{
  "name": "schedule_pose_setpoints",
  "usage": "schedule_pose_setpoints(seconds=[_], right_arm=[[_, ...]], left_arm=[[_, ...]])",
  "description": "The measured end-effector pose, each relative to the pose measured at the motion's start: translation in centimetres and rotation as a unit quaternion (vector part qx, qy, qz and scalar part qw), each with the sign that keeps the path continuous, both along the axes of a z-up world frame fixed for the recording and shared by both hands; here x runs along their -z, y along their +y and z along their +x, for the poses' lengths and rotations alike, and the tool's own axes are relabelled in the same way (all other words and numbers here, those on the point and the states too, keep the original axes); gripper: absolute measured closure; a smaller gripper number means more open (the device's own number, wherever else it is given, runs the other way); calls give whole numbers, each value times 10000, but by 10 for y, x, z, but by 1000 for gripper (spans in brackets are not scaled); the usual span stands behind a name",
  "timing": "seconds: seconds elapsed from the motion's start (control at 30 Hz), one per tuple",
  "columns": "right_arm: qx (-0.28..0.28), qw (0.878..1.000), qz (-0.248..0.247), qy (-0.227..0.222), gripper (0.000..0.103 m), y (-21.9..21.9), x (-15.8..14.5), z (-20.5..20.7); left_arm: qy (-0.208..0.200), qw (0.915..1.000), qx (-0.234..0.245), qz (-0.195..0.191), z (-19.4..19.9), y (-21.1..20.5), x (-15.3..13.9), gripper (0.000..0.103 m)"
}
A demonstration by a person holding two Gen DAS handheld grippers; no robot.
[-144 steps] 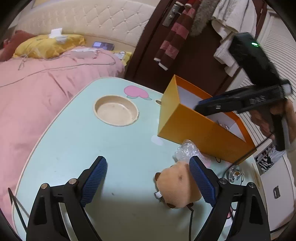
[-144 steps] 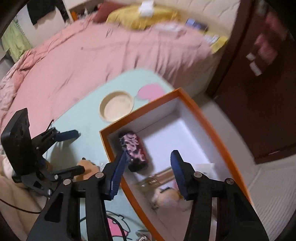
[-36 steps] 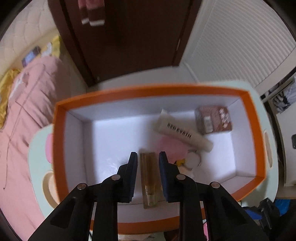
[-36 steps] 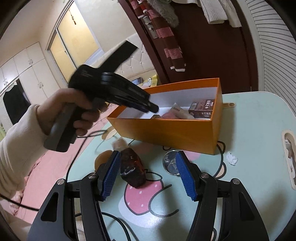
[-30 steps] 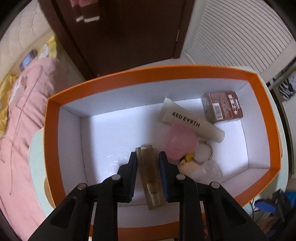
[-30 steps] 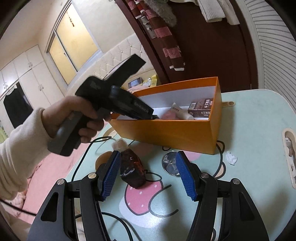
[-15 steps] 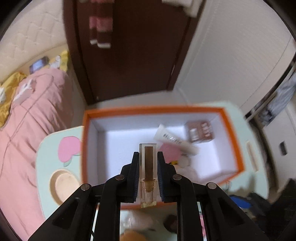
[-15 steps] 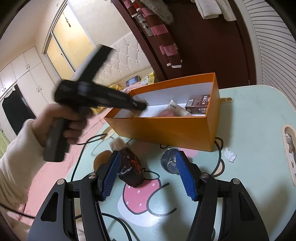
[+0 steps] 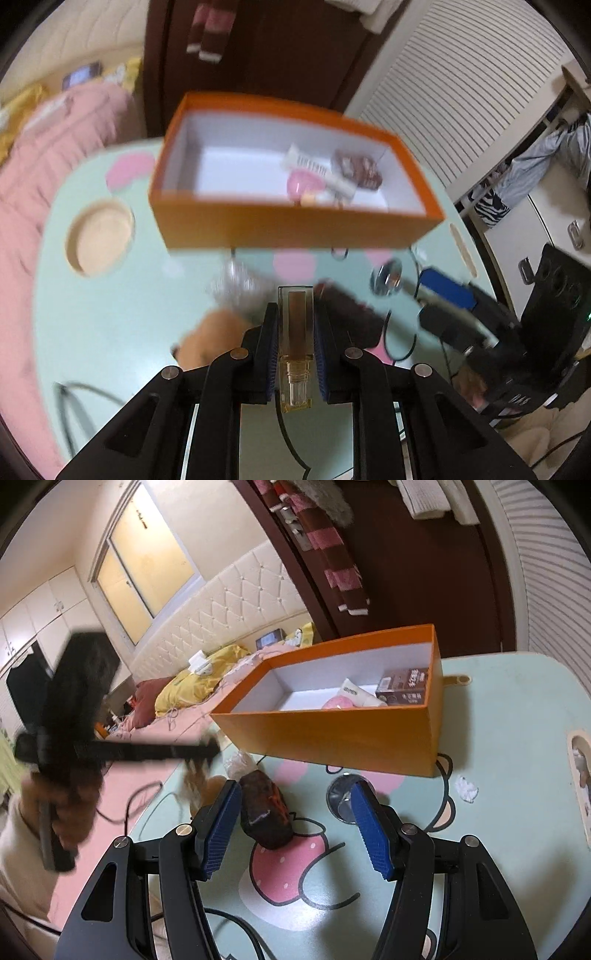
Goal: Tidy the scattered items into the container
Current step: 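Lift the bottle out and lay it on the table, open left gripper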
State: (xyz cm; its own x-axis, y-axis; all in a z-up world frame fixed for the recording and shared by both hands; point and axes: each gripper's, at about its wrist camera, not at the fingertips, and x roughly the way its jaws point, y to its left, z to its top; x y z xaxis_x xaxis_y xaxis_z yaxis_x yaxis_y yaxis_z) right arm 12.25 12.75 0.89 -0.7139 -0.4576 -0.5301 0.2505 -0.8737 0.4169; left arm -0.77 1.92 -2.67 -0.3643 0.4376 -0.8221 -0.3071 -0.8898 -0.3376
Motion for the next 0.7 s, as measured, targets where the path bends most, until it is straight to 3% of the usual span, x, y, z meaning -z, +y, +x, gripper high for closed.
schedule_pose_setpoints(seconds=[0.1,0.23,0.3,0.4,0.47,0.57,0.7], right_arm=[[-50,9999,-25,-91,40,-2,3,-2],[-65,9997,-40,-246,40,-4,8,-5],[-31,9996,-24,-283,40,-3,8,-6],[-23,9995,36,-320,40,-4,4,-11],[-84,9993,75,-351,40,-4,-2,-16],[-134,9992,260,-287,40,-5,-21,-28],[-78,9973,651,-330,40,-5,-50,-58]], left_arm=[[-40,9997,-56,232,5,-6,16,87],[298,9984,-169,440,10,-11,21,84],[672,9959,-285,529,16,-17,17,60],[1210,9898,-429,626,23,-25,13,43],[1436,9857,-468,742,27,-30,12,42],[1500,9831,-544,900,27,-34,16,29],[1758,9789,-768,703,35,-33,23,27]])
